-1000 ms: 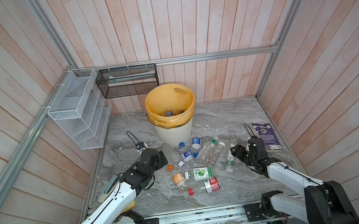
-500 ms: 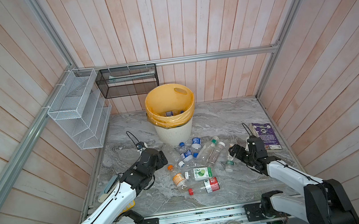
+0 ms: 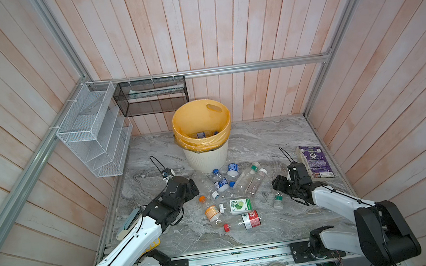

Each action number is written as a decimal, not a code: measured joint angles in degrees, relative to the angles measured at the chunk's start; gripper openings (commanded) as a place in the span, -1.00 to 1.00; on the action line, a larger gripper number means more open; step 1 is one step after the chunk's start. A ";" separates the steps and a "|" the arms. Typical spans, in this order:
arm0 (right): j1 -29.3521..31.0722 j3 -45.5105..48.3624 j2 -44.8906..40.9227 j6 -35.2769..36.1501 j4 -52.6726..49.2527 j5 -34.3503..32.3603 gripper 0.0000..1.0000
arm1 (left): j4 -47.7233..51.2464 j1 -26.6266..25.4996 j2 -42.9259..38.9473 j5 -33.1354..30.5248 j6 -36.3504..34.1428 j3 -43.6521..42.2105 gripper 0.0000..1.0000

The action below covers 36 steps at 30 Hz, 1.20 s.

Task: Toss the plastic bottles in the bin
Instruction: 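Grasp the clear square flower-label bottle with the right gripper, then lift the flower-label bottle with the right gripper over the bin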

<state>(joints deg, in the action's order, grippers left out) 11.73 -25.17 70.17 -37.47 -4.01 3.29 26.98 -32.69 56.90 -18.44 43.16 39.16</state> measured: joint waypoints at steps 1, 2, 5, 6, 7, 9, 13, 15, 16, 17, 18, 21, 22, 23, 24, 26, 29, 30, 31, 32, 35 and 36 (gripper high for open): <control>0.02 0.00 -0.52 0.02 -0.26 -0.15 0.12 | 0.00 0.00 0.00 0.00 0.02 0.00 1.00; 0.04 0.00 -1.22 0.00 -0.35 -0.50 0.10 | 0.00 0.00 0.00 0.00 0.02 0.00 1.00; 0.02 -0.04 -3.89 0.02 -1.81 -1.01 0.05 | 0.02 0.00 0.00 0.00 0.02 0.00 1.00; 0.04 -0.04 -4.74 0.02 -2.49 -1.20 0.03 | 0.00 0.00 0.00 0.00 0.02 0.00 0.99; 0.04 -0.04 -5.57 0.02 -3.23 -1.44 0.03 | 0.00 0.00 0.00 0.00 0.02 0.00 1.00; 0.04 -0.07 -7.10 0.02 -4.35 -1.95 0.03 | 0.00 0.00 -0.02 0.00 0.04 0.00 0.99; 0.02 -0.20 -9.97 0.02 -6.21 -2.36 0.04 | 0.02 0.00 -0.02 0.00 0.31 -0.02 1.00; 0.02 -0.33 -10.80 -0.04 -6.62 -1.88 0.05 | 0.07 0.00 -0.02 -0.02 0.46 -0.07 0.99; -0.04 -0.68 -11.08 -0.17 -6.91 -1.22 0.06 | 0.20 0.00 -0.02 -0.07 0.57 -0.09 1.00; -0.11 -1.42 -11.21 -0.31 -7.34 -0.37 0.06 | 0.26 0.00 -0.02 -0.15 0.63 -0.09 0.99; -0.15 -2.80 -11.23 -0.52 -7.96 0.59 0.08 | 0.39 0.00 -0.09 -0.24 0.66 -0.09 0.99; -0.15 -11.56 -10.67 -1.22 -8.98 4.20 0.09 | 0.50 0.00 -0.79 -0.63 0.66 -0.59 1.00; -0.15 -15.65 -9.94 -1.42 -8.81 5.33 0.08 | 0.52 0.00 -1.09 -0.70 0.63 -0.90 0.99; -0.13 -19.80 -8.96 -1.44 -8.44 6.47 0.07 | 0.57 0.00 -1.25 -0.70 0.66 -1.11 0.99; -0.13 -24.94 -7.43 -1.64 -7.82 7.82 0.06 | 0.59 0.00 -1.44 -0.70 0.66 -1.36 0.99; 0.26 -34.18 -3.91 -2.01 -5.70 10.03 0.05 | 0.68 -0.11 -1.55 -0.72 0.63 -1.68 1.00; 2.69 -48.11 3.10 -2.84 -2.73 12.48 0.06 | 0.70 -0.98 -1.57 -1.14 0.63 -1.79 1.00; 4.11 -53.07 6.10 -3.06 -1.73 13.27 0.08 | 0.70 -1.46 -1.57 -1.31 0.63 -1.77 0.99; 6.05 -58.55 9.73 -3.32 -0.50 14.19 0.11 | 0.70 -2.03 -1.57 -1.53 0.63 -1.77 0.99; 7.87 -63.47 13.29 -3.48 0.26 15.34 0.17 | 0.68 -2.69 -1.49 -1.66 0.63 -1.77 0.99; 13.38 -79.54 25.90 -2.84 0.37 20.37 0.51 | 0.74 -4.42 -0.17 -2.38 0.63 -1.66 1.00; 14.71 -84.78 30.16 -2.47 -0.55 21.81 0.57 | 0.87 -4.85 0.55 -2.58 0.63 -1.51 1.00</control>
<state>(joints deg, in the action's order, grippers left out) 26.44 -109.95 100.33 -39.94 -4.56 25.10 27.86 -37.54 57.45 -21.02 43.79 37.65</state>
